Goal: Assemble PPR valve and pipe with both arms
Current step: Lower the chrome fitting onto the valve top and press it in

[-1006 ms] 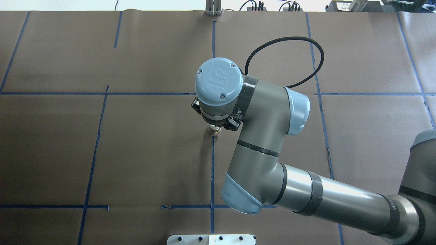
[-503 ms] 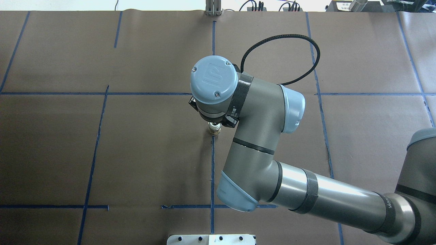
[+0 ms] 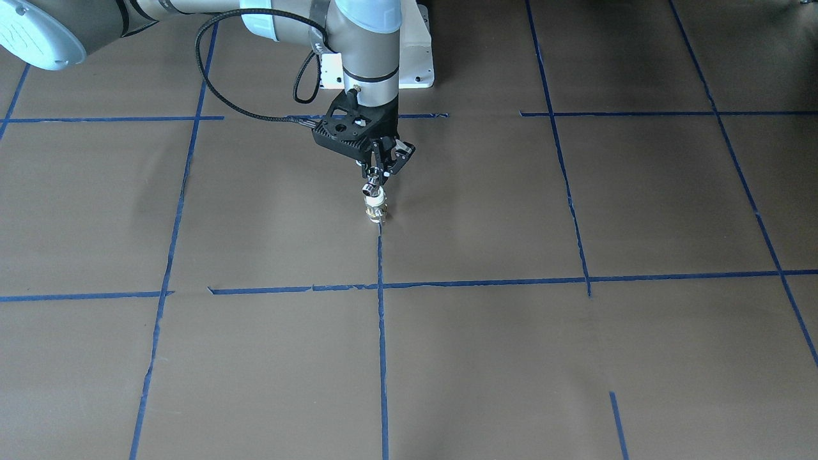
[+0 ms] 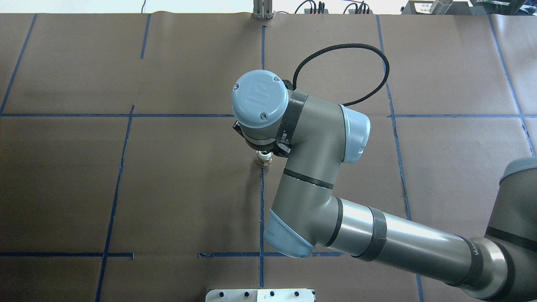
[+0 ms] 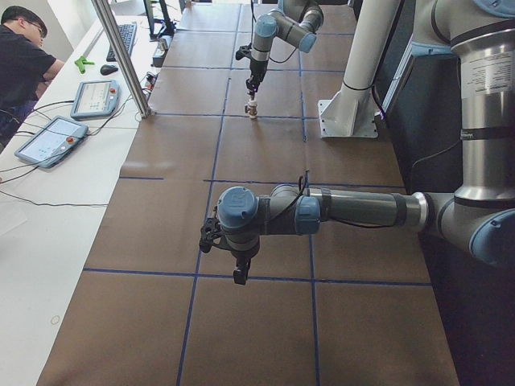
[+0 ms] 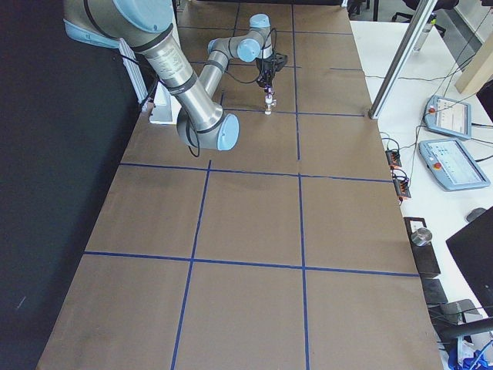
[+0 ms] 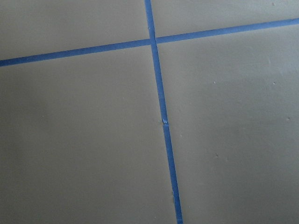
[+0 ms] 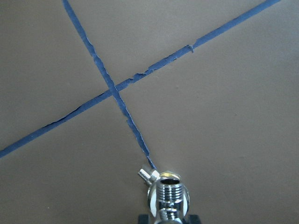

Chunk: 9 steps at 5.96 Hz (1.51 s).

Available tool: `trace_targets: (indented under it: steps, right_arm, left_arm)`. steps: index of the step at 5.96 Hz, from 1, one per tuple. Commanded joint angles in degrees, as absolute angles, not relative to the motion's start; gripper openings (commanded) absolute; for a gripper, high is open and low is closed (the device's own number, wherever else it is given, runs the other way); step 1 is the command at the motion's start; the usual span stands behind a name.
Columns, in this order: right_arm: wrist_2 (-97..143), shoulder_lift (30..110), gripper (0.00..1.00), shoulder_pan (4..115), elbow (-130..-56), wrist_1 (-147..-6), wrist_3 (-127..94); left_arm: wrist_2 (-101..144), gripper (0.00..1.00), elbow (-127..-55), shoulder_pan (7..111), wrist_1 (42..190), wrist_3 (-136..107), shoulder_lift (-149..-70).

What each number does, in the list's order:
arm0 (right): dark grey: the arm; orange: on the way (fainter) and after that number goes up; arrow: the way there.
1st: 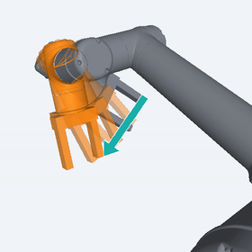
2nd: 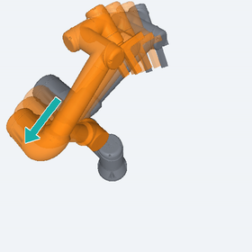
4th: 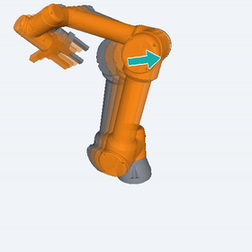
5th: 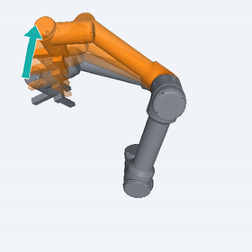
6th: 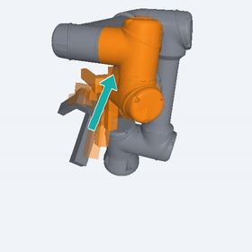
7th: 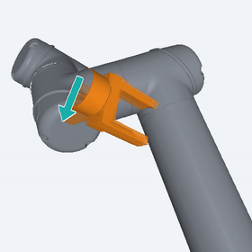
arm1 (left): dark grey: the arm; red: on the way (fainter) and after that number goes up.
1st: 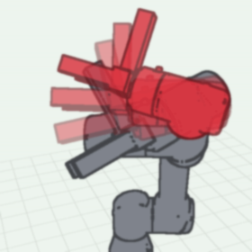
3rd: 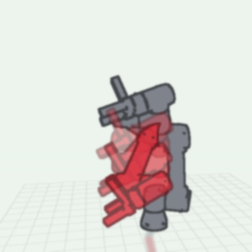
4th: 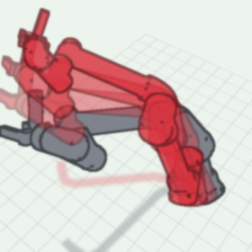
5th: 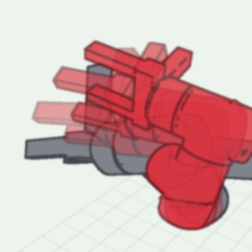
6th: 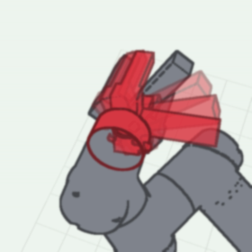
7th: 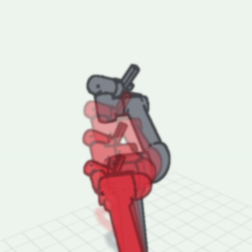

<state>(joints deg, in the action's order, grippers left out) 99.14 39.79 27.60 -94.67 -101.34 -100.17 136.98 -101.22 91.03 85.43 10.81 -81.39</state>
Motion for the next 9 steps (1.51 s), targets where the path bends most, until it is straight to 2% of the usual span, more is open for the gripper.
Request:
trace_targets:
  steps: [1, 9]
  right_arm:
    - [99.1, 39.6, 0.05, 27.6, -94.4, -101.3, -100.1]
    - [99.1, 40.2, 0.05, 26.3, -94.4, -101.3, -100.2]
  left_arm:
    - [137.0, 1.0, -101.3, 91.1, 85.4, 10.8, -81.4]
    - [136.9, 1.0, -101.2, 91.0, 85.4, 10.8, -81.5]
